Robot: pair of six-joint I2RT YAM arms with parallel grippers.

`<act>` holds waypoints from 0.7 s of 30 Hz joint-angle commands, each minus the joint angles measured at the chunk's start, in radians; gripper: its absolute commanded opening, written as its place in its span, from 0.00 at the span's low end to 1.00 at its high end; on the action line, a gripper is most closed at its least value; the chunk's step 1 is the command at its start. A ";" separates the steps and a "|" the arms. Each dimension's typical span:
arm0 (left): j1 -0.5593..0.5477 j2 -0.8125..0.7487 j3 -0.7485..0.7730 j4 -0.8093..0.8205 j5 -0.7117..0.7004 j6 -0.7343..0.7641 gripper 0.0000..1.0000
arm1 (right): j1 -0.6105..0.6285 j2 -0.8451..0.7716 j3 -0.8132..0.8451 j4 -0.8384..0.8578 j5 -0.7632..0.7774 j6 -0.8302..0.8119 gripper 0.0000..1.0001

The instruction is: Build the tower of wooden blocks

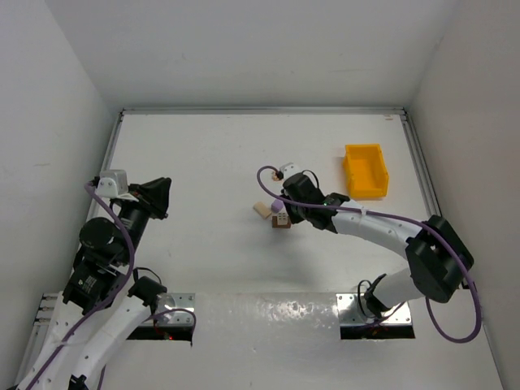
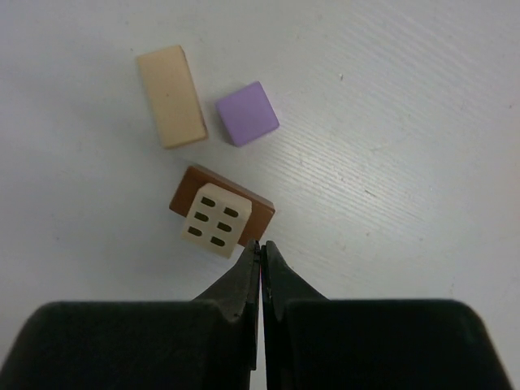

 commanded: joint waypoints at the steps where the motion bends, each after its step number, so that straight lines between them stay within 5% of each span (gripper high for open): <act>1: 0.014 0.019 -0.006 0.029 0.007 0.006 0.13 | -0.014 -0.009 0.004 0.047 -0.021 0.006 0.00; 21: 0.026 0.032 -0.007 0.030 0.013 0.006 0.13 | -0.029 0.026 -0.085 0.088 -0.099 0.041 0.00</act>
